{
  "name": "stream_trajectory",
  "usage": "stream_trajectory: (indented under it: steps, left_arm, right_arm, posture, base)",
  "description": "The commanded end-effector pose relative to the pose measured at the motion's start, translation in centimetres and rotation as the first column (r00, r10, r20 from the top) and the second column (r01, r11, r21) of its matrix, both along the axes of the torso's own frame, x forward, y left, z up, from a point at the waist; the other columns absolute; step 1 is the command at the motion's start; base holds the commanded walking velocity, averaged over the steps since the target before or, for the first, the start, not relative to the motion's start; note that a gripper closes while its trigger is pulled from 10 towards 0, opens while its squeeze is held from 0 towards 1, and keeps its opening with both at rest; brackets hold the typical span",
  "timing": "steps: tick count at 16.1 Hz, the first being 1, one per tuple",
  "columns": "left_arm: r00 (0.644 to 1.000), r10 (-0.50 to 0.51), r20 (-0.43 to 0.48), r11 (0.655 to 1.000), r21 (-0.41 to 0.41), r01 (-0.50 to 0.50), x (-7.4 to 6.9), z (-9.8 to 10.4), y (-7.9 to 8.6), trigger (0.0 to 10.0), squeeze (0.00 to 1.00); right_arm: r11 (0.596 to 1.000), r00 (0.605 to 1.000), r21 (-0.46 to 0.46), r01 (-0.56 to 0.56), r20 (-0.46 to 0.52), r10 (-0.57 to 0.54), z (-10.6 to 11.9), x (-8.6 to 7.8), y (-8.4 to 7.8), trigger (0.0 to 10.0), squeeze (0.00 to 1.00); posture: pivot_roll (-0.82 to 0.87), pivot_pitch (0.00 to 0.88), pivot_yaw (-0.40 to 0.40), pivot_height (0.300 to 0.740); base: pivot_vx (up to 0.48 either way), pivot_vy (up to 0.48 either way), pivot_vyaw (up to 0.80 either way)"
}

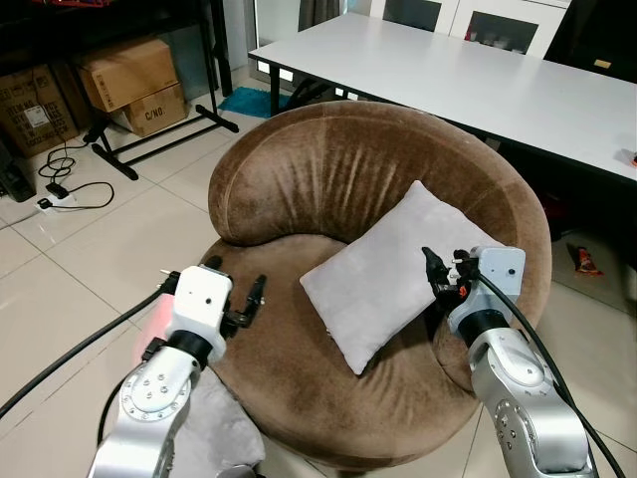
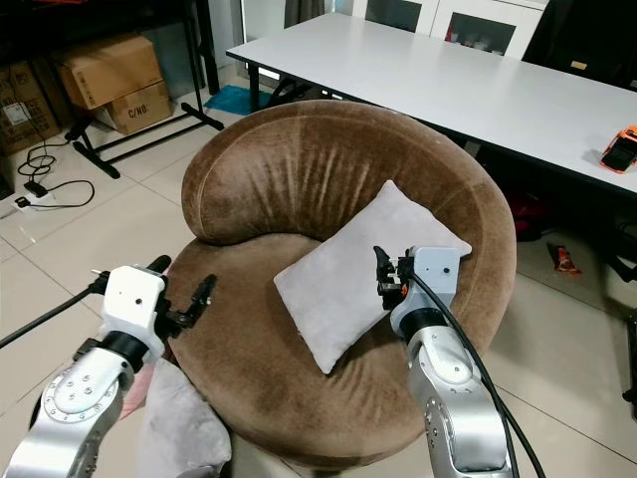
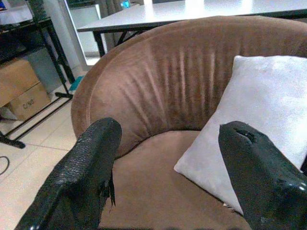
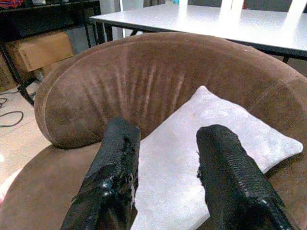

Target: Move the pillow to the sofa from floor

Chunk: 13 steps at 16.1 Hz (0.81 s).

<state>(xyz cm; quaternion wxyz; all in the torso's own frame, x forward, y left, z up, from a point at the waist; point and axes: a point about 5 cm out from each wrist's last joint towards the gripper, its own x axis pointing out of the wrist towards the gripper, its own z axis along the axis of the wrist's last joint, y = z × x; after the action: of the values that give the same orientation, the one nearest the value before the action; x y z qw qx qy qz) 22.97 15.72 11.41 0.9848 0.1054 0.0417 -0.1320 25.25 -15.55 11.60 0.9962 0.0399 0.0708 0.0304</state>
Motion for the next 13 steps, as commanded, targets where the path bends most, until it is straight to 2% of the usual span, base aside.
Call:
stream_trajectory:
  steps: [1,13]
  left_arm:
    - [1.000,0.004,0.001,1.000,0.003,-0.004,-0.14,-0.10,-0.10,10.0,0.00]
    - [1.000,0.007,0.003,1.000,0.004,-0.007,-0.14,-0.16,-0.05,10.0,0.00]
  right_arm:
    - [1.000,1.000,-0.017,0.001,-0.005,-0.001,0.24,-0.24,-0.15,10.0,0.00]
    - [0.999,0.999,-0.037,0.007,-0.044,-0.009,0.16,-0.29,-0.21,10.0,0.00]
  posture:
    - [0.01,0.000,-0.052,0.740]
    - [0.01,0.000,-0.057,0.740]
  base:
    - [0.000,0.000,0.00]
    - [-0.235,0.000,0.00]
